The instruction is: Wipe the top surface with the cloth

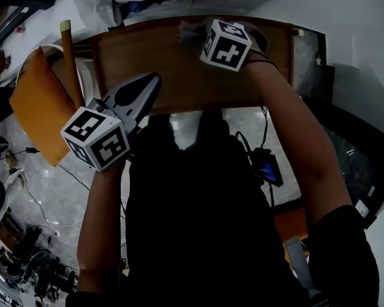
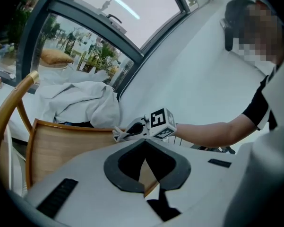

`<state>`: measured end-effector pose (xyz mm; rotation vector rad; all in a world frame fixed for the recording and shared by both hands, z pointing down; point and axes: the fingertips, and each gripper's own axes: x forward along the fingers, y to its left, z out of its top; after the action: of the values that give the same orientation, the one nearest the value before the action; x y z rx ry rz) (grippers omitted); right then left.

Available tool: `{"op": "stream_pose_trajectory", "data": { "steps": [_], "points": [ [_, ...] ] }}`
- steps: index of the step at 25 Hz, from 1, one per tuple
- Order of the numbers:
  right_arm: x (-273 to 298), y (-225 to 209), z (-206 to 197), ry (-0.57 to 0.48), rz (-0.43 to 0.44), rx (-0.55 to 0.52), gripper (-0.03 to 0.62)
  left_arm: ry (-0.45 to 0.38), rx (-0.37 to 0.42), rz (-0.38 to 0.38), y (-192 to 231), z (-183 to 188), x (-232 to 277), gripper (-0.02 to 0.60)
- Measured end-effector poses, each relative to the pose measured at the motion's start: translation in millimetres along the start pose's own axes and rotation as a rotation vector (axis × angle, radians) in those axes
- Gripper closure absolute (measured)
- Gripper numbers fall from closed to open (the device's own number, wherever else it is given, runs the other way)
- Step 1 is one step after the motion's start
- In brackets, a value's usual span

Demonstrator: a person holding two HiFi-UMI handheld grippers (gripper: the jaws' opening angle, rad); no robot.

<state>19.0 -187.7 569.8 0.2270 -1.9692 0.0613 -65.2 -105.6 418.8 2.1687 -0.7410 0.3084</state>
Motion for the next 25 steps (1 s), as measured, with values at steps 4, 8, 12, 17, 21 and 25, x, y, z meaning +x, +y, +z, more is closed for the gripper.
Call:
{"op": "stream_pose_trajectory", "data": {
  "steps": [4,8,12,17,21,25],
  "points": [
    [18,-24,-8,0.052,-0.047,0.001,0.559,0.004,-0.001,0.005,-6,-2,0,0.569],
    [30,-33,-12,0.089,-0.075,-0.007,0.559,0.040,-0.002,0.004,-8,-15,0,0.569],
    [32,-34,-11,0.083,-0.058,0.021,0.559,0.058,0.002,-0.006,-9,-21,2,0.569],
    [32,-25,-13,0.071,-0.024,0.068,0.559,0.069,0.015,-0.016,-6,-20,6,0.569],
    [32,1,-15,0.066,0.009,0.059,0.559,0.078,0.017,-0.020,-4,-20,8,0.569],
    [32,41,-21,0.065,0.065,0.043,0.559,0.082,0.017,-0.034,-7,-21,11,0.569]
  ]
}}
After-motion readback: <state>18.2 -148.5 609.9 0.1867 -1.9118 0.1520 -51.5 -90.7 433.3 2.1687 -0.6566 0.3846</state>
